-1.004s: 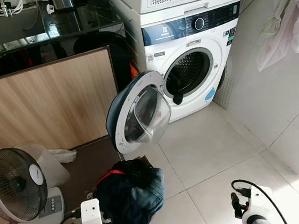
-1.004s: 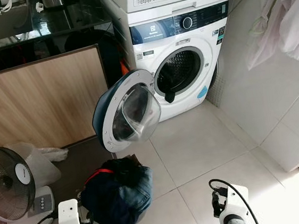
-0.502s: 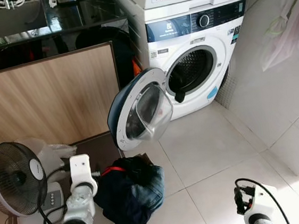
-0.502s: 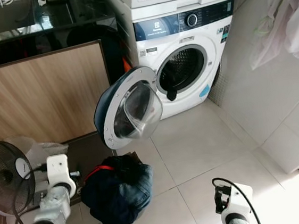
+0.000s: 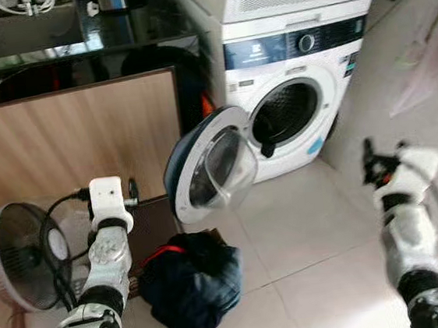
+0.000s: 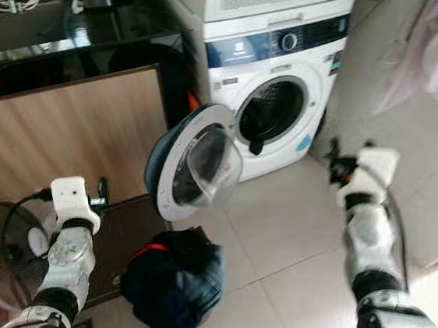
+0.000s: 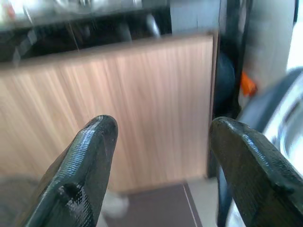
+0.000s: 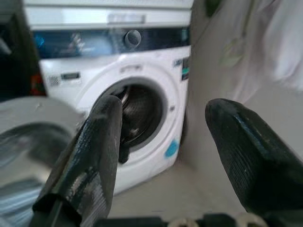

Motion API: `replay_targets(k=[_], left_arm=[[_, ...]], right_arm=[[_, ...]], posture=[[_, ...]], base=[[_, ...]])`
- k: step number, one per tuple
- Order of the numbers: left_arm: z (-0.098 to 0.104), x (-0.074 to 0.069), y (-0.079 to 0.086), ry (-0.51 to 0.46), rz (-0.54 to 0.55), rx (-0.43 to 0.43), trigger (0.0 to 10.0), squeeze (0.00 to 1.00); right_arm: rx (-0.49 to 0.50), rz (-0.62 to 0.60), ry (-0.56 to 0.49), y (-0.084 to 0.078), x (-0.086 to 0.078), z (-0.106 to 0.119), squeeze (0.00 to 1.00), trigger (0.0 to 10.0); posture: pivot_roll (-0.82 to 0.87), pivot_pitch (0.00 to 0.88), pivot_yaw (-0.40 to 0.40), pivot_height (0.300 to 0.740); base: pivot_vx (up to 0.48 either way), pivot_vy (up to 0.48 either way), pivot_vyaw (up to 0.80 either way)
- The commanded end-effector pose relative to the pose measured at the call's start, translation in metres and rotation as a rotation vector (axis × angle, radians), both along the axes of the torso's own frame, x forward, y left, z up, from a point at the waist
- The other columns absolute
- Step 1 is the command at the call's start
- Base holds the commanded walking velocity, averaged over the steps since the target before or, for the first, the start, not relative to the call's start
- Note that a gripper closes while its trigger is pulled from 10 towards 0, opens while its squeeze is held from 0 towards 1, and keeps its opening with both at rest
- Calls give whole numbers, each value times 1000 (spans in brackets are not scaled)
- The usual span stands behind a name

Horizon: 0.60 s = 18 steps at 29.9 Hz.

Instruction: Clothes washing

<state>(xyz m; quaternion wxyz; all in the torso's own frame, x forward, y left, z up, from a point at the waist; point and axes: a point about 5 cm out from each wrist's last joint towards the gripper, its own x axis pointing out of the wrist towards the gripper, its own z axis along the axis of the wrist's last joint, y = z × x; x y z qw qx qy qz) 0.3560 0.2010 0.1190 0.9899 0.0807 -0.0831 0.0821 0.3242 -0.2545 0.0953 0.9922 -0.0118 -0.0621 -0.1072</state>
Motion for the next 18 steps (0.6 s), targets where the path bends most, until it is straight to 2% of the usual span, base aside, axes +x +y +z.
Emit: replay_targets(k=[1,6,18], left_arm=[[15,5,-6,-69,-20,30,10000,0],[22,8,-11,-98,-43,48,10000,0],[25,9,-14,-110,-49,43,10000,0]], right_arm=[[-27,-6,-88,-6,5,21,0,10000],[-33,13,-96,-2,6,23,0,10000],[-43,39,-103,2,9,28,0,10000]], posture=[[51,0,-20,740],[53,0,-19,740],[52,0,-19,740]], base=[[0,0,0],[0,0,0],[0,0,0]])
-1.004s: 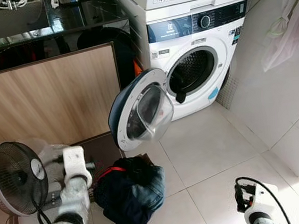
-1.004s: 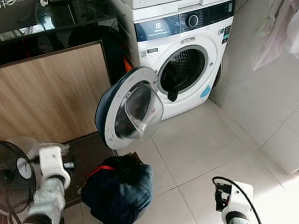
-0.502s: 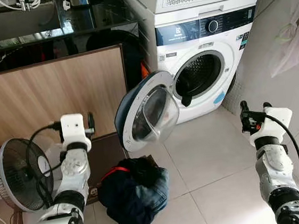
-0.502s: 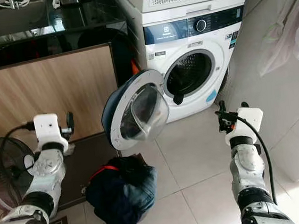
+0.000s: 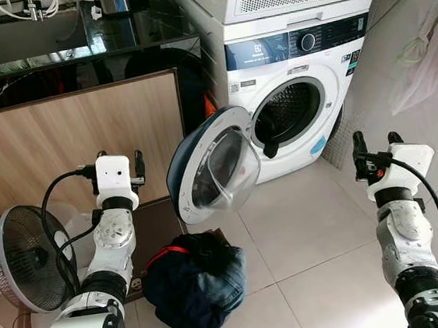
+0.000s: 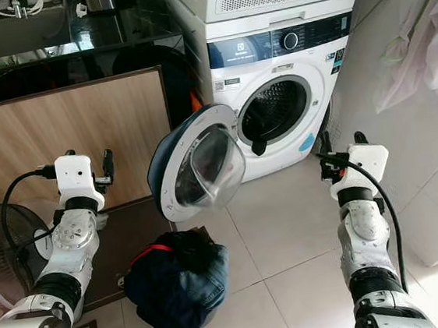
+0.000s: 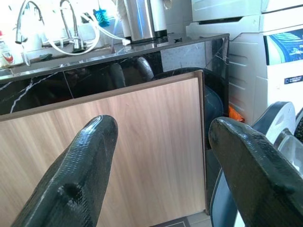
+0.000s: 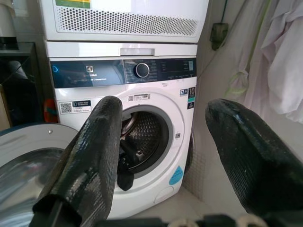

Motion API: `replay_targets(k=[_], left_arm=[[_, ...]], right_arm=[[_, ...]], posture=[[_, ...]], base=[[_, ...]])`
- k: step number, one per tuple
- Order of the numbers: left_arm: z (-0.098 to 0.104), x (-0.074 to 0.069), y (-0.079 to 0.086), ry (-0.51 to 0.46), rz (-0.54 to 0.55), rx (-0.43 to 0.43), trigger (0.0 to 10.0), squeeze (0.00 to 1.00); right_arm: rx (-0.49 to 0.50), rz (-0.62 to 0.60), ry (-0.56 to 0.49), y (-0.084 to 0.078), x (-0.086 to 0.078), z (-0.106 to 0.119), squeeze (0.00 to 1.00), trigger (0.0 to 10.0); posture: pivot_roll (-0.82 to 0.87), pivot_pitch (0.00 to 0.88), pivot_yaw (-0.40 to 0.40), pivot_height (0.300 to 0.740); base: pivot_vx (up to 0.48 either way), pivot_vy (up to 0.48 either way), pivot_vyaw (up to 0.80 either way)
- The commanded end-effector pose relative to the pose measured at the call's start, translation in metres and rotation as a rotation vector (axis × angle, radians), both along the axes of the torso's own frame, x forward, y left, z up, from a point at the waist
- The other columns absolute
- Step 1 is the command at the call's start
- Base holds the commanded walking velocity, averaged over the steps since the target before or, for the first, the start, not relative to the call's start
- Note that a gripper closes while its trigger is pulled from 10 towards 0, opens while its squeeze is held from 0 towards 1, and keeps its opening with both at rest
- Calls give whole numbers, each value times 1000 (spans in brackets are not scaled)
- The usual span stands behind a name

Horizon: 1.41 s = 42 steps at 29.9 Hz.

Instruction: Clothes washing

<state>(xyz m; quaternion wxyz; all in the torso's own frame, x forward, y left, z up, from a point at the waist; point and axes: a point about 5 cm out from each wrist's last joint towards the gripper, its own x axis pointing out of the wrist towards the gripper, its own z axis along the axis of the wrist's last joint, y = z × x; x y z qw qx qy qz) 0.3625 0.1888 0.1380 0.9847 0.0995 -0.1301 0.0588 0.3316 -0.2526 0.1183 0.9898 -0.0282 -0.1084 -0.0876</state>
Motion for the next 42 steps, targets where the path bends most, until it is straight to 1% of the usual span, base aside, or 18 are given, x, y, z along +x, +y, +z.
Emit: replay_targets(k=[1,7,11,15,16,19,42], left_arm=[[7,3,-2,-22,-1,-6,10000,0],[10,6,-2,-18,-5,-3,10000,0],[13,8,1,-17,0,-3,10000,0],[16,9,4,-18,9,-6,10000,0],[17,10,6,-17,19,-24,10000,0],[19,11,7,-17,23,-32,10000,0],[21,12,6,-21,23,-44,10000,0]], right_arm=[[2,-2,-11,-1,2,5,0,10000],[-3,-12,-5,-2,4,7,0,10000],[-17,-28,12,-4,5,8,0,10000],[-32,-39,17,-6,6,9,0,10000],[-25,-35,16,-5,7,10,0,10000],[-21,-24,18,-4,8,10,0,10000],[-15,-19,13,-1,10,13,0,10000]], posture=[[51,0,-16,740],[56,0,-12,740],[61,27,-9,740],[61,27,-9,740],[58,37,-9,740],[58,46,-9,740],[61,66,-10,740]], base=[[0,0,0],[0,0,0],[0,0,0],[0,0,0],[0,0,0],[0,0,0],[0,0,0]])
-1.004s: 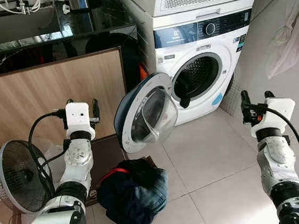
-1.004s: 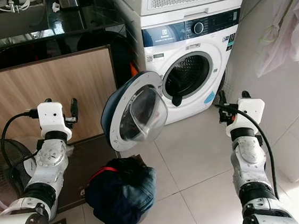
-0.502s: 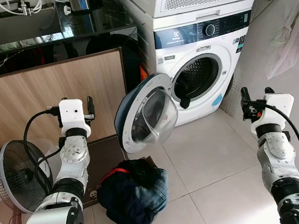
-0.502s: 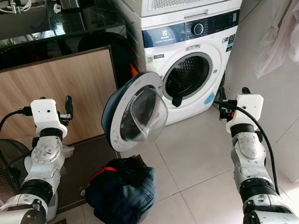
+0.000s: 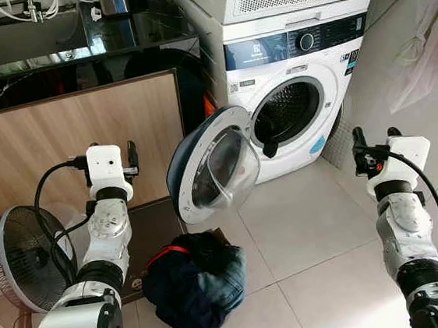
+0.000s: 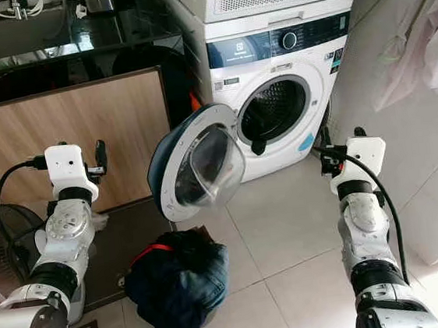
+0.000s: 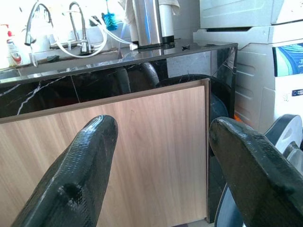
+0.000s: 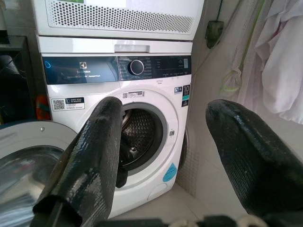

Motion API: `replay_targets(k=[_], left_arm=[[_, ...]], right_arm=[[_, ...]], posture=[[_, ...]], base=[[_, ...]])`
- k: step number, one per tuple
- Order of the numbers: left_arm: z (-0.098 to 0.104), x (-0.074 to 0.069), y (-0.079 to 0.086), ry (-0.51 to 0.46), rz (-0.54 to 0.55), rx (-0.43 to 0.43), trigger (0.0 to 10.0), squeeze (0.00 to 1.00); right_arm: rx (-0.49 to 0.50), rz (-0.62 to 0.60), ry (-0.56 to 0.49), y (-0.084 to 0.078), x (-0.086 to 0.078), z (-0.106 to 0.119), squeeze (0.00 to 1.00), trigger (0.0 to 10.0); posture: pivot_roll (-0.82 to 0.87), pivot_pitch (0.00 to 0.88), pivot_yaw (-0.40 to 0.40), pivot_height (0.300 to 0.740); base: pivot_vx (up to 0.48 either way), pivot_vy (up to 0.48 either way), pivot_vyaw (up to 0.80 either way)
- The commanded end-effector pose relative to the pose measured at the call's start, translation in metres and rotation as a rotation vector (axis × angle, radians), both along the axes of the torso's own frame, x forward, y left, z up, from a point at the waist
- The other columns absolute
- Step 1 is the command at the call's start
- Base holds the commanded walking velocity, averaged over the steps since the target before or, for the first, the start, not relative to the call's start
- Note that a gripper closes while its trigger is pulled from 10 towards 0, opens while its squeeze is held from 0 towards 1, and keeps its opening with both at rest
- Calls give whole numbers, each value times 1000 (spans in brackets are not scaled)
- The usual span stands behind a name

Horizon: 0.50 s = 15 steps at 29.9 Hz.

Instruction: Clothes washing

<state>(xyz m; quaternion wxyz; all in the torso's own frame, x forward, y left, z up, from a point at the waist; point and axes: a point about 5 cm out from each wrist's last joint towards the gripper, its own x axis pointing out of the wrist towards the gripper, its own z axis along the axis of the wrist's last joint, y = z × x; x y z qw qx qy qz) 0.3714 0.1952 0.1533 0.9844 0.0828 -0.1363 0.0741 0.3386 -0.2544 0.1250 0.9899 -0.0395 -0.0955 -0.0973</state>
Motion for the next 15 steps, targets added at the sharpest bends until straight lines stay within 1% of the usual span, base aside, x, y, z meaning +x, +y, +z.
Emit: replay_targets(k=[1,4,6,9,11,12,15], left_arm=[[6,3,0,-4,-3,-8,10000,0],[6,3,0,-6,-4,-9,10000,0],[8,4,-3,-13,-26,-24,10000,0],[12,6,-12,-29,-67,-4,10000,0],[13,6,-15,-32,-76,6,10000,0],[12,7,-21,-29,-91,8,10000,0],[9,6,-27,-16,-113,-4,10000,0]], right_arm=[[3,4,-14,0,3,6,0,10000],[2,7,-15,2,4,7,0,10000],[-4,17,-20,4,5,8,0,10000],[-12,41,-33,7,6,10,0,10000],[-15,47,-33,8,6,11,0,10000],[-22,57,-32,10,7,11,0,10000],[-23,64,-31,12,8,12,0,10000]], posture=[[61,66,-10,740],[61,66,-10,740],[64,65,-10,740],[64,65,-10,740],[64,65,-12,740],[64,65,-12,740],[64,65,-12,740]], base=[[0,0,0],[0,0,0],[0,0,0],[0,0,0],[0,0,0],[0,0,0],[0,0,0]])
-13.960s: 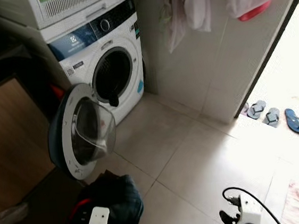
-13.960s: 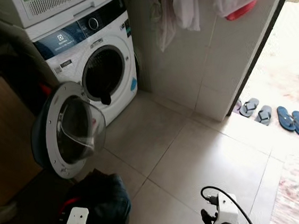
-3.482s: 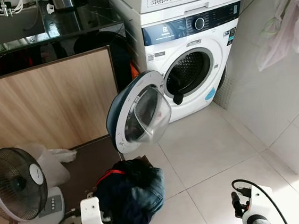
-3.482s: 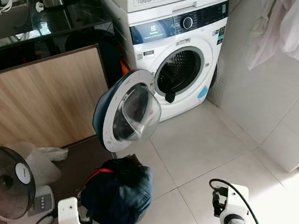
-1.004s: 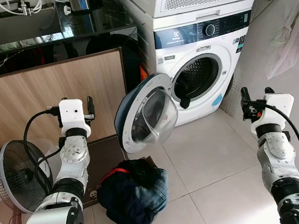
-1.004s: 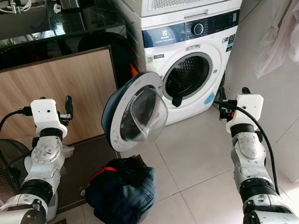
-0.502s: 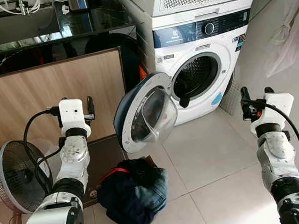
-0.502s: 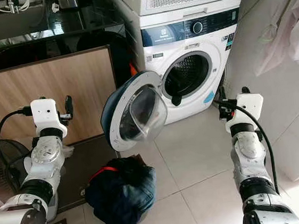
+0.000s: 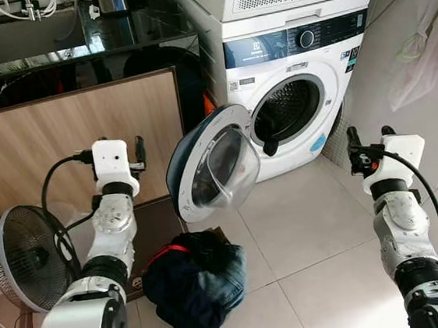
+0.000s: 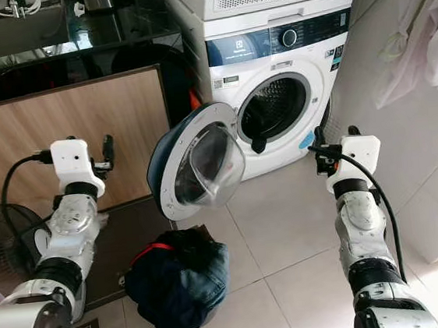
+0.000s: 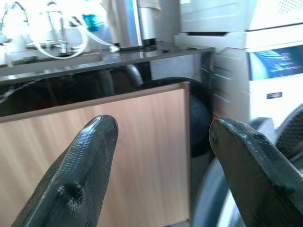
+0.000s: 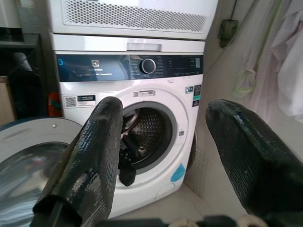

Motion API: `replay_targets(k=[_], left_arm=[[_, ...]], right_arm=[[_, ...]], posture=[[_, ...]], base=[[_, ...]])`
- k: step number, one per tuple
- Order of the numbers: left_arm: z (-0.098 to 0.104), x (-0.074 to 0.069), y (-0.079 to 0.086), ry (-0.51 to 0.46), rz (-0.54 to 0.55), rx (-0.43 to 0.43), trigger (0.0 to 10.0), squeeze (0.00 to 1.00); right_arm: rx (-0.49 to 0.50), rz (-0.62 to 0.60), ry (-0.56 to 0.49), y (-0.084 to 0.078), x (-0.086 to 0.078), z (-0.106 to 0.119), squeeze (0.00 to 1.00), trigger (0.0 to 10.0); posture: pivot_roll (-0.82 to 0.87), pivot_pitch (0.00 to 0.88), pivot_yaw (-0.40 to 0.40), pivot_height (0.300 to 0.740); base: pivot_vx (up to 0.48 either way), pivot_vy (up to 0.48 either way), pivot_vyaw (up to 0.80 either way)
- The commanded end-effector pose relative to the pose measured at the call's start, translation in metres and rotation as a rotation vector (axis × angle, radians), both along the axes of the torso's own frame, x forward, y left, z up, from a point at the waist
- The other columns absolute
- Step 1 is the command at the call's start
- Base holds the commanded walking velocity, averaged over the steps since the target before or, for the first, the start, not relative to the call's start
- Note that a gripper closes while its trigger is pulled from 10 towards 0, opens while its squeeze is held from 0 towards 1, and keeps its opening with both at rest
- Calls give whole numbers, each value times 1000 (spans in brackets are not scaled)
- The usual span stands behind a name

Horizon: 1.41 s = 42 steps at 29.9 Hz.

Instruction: Clothes washing

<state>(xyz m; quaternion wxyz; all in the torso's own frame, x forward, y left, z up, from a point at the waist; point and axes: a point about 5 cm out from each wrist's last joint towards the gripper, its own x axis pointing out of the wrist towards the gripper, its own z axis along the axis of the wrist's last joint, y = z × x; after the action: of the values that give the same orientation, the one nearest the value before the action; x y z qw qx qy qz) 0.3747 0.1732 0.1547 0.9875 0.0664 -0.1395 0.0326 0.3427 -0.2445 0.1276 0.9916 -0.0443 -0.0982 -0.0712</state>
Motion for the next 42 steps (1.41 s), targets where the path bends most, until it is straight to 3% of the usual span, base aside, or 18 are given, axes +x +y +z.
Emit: replay_targets(k=[1,5,42], left_arm=[[7,3,-5,-16,-26,16,10000,0],[6,3,-12,-15,-51,8,10000,0],[7,2,-7,-19,-43,11,10000,0]], right_arm=[[-7,12,-30,2,4,9,0,10000],[-8,23,-29,4,4,9,0,10000],[-22,36,-25,7,6,10,0,10000]], posture=[[64,65,-12,740],[60,60,-13,740],[56,30,-14,740]], base=[[0,0,0],[0,0,0],[0,0,0]])
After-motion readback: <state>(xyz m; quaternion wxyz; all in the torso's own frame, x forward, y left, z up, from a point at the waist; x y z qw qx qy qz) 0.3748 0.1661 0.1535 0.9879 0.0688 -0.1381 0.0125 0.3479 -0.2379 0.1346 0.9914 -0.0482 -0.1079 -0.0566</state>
